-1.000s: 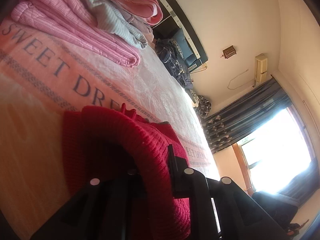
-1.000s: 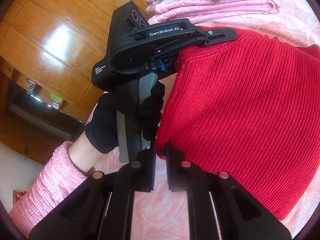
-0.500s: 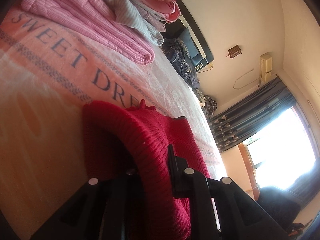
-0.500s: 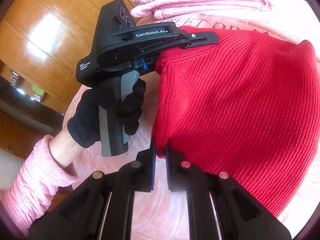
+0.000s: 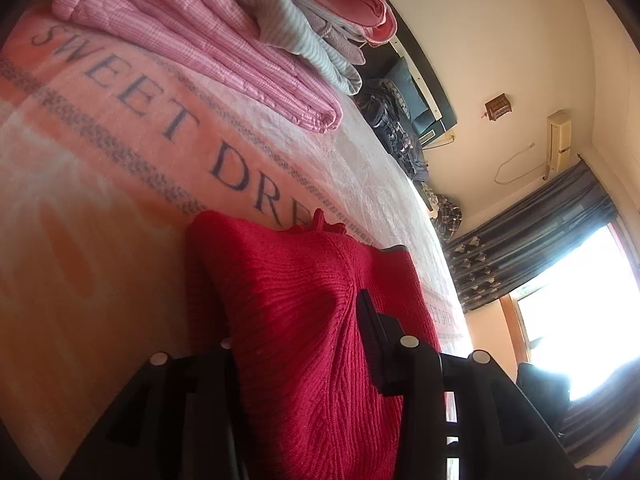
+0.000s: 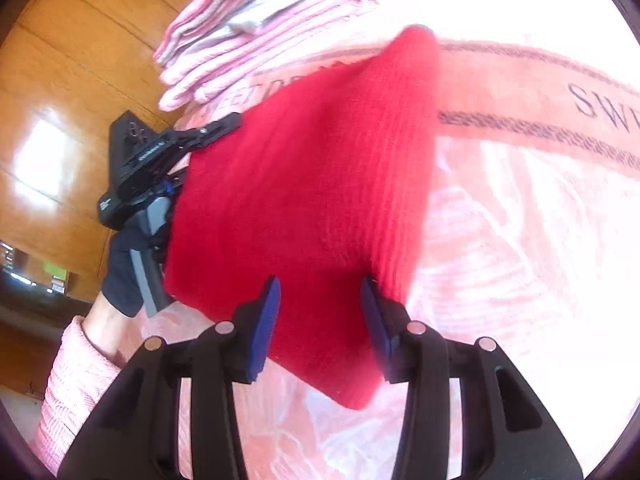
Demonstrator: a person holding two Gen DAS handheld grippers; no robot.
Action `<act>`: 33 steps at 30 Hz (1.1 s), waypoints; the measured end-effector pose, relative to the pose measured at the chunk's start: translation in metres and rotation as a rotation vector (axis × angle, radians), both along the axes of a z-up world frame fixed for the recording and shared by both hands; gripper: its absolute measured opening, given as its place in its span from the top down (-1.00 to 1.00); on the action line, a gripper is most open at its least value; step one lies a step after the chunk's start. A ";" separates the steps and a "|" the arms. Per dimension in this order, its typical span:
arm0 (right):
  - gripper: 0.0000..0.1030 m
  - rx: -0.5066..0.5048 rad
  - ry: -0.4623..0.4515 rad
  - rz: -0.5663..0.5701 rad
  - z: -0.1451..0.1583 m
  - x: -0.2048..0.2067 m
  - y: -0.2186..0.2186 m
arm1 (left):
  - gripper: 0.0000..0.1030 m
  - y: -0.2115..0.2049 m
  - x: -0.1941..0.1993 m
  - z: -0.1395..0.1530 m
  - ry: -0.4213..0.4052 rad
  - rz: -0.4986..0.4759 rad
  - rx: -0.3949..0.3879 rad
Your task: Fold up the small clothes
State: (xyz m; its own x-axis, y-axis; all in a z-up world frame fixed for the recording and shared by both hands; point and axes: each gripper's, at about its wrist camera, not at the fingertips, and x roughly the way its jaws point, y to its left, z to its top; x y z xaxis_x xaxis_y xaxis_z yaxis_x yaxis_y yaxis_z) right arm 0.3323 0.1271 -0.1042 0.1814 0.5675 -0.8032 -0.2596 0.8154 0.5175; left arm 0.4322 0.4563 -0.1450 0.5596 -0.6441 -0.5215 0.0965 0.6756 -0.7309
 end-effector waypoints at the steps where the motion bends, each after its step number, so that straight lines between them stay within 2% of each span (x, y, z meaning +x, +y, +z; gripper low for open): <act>1: 0.28 0.007 0.018 -0.014 -0.006 -0.005 -0.004 | 0.28 -0.003 0.000 0.001 -0.001 -0.003 0.012; 3: 0.29 0.035 0.036 -0.023 -0.007 -0.003 -0.010 | 0.28 -0.009 0.000 0.003 -0.006 -0.014 0.022; 5: 0.24 0.020 0.014 -0.005 0.002 -0.005 -0.009 | 0.30 -0.014 -0.001 0.008 -0.020 -0.022 0.016; 7: 0.15 -0.042 -0.042 0.006 0.012 -0.007 -0.008 | 0.33 -0.019 -0.001 0.015 -0.040 -0.038 0.034; 8: 0.02 -0.100 -0.066 0.010 0.015 -0.010 -0.008 | 0.33 -0.022 0.000 0.019 -0.051 -0.046 0.055; 10: -0.09 -0.198 -0.062 0.004 0.005 -0.007 -0.009 | 0.35 -0.025 0.001 0.021 -0.058 -0.056 0.098; 12: -0.10 -0.190 -0.001 0.008 -0.013 -0.006 -0.008 | 0.35 -0.025 0.001 0.018 -0.046 -0.054 0.111; 14: 0.13 -0.127 0.062 0.013 -0.031 -0.004 -0.010 | 0.39 -0.022 0.001 0.012 -0.029 -0.043 0.121; 15: 0.22 -0.103 0.067 0.022 -0.034 -0.003 -0.011 | 0.42 -0.020 0.000 0.009 -0.020 -0.036 0.124; 16: 0.57 -0.075 0.071 0.035 -0.033 -0.004 -0.011 | 0.42 -0.018 0.000 0.008 -0.018 -0.028 0.115; 17: 0.69 -0.037 0.088 0.044 -0.032 -0.003 -0.013 | 0.42 -0.015 -0.002 0.009 -0.023 -0.023 0.098; 18: 0.72 -0.034 0.087 0.044 -0.029 -0.002 -0.013 | 0.42 -0.014 -0.003 0.011 -0.030 -0.024 0.091; 20: 0.74 -0.056 0.079 0.056 -0.026 -0.004 -0.015 | 0.42 -0.014 -0.002 0.011 -0.029 -0.027 0.130; 22: 0.74 -0.087 0.094 0.054 -0.032 -0.010 -0.018 | 0.37 -0.014 -0.002 0.003 0.006 -0.019 0.172; 26: 0.72 -0.110 0.070 0.061 -0.033 -0.013 -0.013 | 0.36 -0.004 -0.008 -0.008 0.029 0.001 0.107; 29: 0.55 -0.106 0.032 0.084 -0.024 -0.016 -0.010 | 0.28 0.003 -0.012 0.000 0.034 -0.016 0.127; 30: 0.50 -0.101 0.030 0.083 -0.023 -0.017 -0.011 | 0.15 0.009 -0.015 0.006 0.028 -0.013 0.157; 31: 0.39 -0.098 0.026 0.076 -0.023 -0.019 -0.017 | 0.12 0.017 -0.017 0.012 0.023 0.009 0.182; 33: 0.31 -0.086 0.026 0.055 -0.025 -0.021 -0.029 | 0.12 0.041 -0.022 0.024 0.013 0.095 0.192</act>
